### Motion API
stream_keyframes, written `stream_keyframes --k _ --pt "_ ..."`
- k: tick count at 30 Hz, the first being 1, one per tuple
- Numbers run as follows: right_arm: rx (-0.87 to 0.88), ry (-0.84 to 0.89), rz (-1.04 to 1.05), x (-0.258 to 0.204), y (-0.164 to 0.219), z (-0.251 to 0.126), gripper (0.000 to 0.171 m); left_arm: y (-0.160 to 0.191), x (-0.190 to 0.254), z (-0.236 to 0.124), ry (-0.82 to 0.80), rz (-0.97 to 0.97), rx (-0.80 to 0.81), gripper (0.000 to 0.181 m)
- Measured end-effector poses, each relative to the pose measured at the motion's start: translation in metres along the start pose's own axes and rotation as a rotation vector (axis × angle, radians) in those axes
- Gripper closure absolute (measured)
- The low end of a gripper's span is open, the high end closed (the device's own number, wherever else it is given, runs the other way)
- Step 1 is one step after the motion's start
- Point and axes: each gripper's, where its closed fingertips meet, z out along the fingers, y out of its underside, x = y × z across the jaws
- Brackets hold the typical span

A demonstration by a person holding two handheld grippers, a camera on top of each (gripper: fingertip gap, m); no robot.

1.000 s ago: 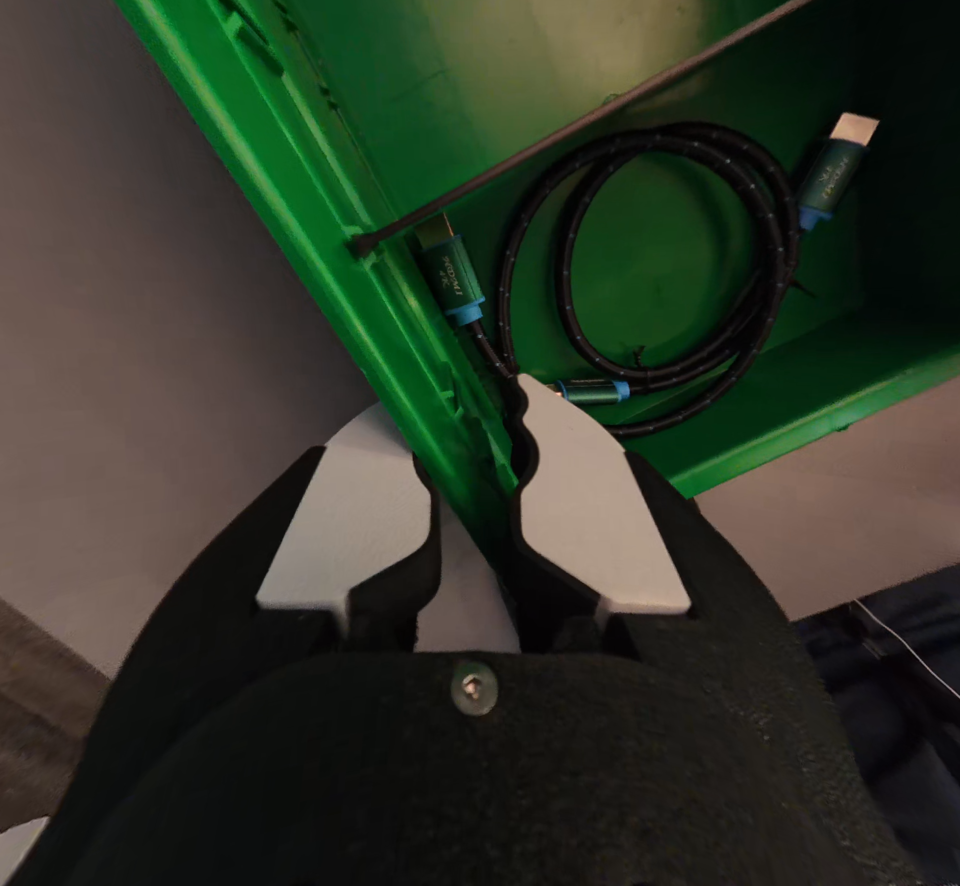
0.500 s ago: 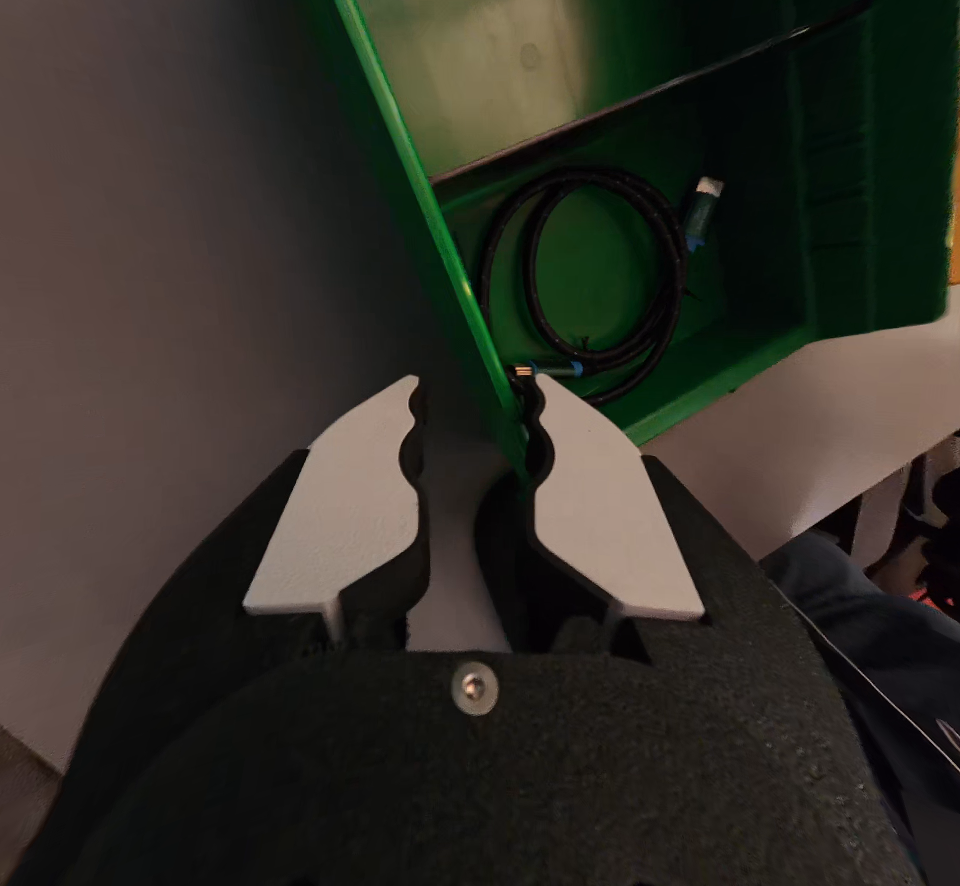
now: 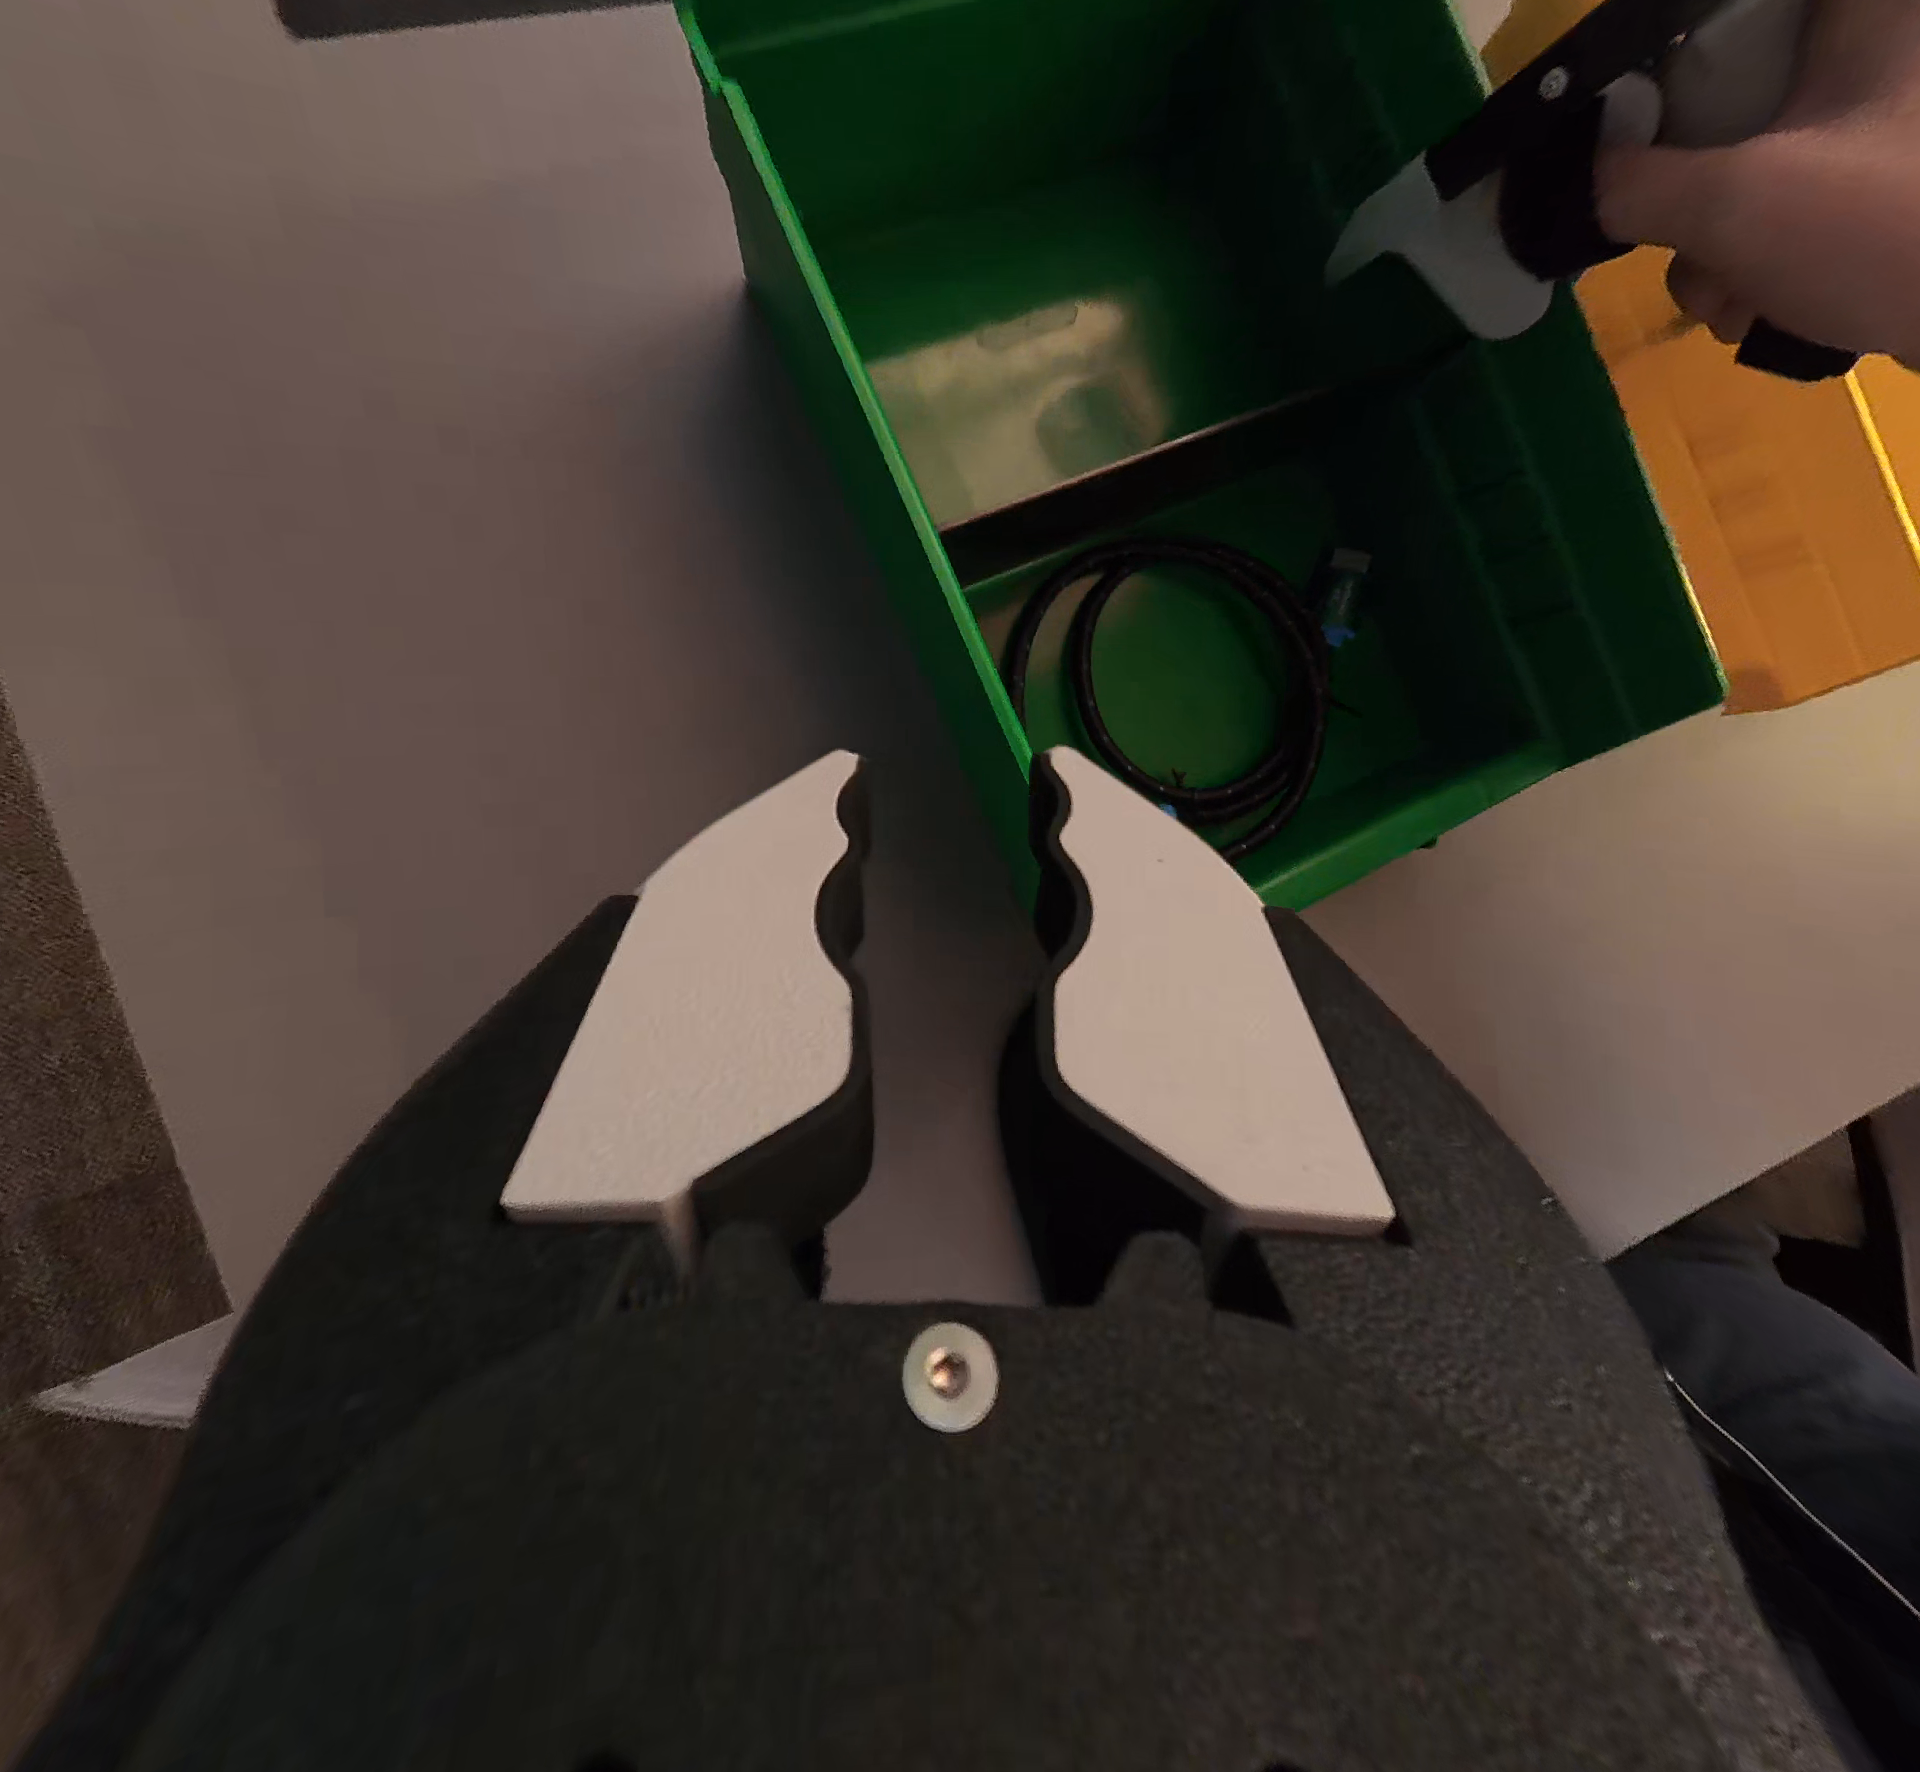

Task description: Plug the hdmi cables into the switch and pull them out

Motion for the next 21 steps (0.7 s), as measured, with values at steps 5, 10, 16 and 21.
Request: stream_keyframes --k 5,10,16,21 --pt "-0.060 -0.046 0.076 -0.005 0.000 0.000 0.163 -0.012 -0.001 -0.024 -0.065 -0.001 0.108 0.158" --pt "-0.086 -0.033 0.087 -0.008 -0.007 -0.016 0.164 -0.022 0.008 -0.045 -0.090 0.031 0.208 0.161" --pt "-0.160 -0.055 0.080 -0.018 -0.007 -0.042 0.164 -0.024 0.015 -0.052 -0.106 0.065 0.224 0.161" --pt "-0.227 -0.124 0.001 -0.035 0.007 -0.052 0.164 -0.027 0.021 -0.067 -0.120 0.075 0.285 0.161"
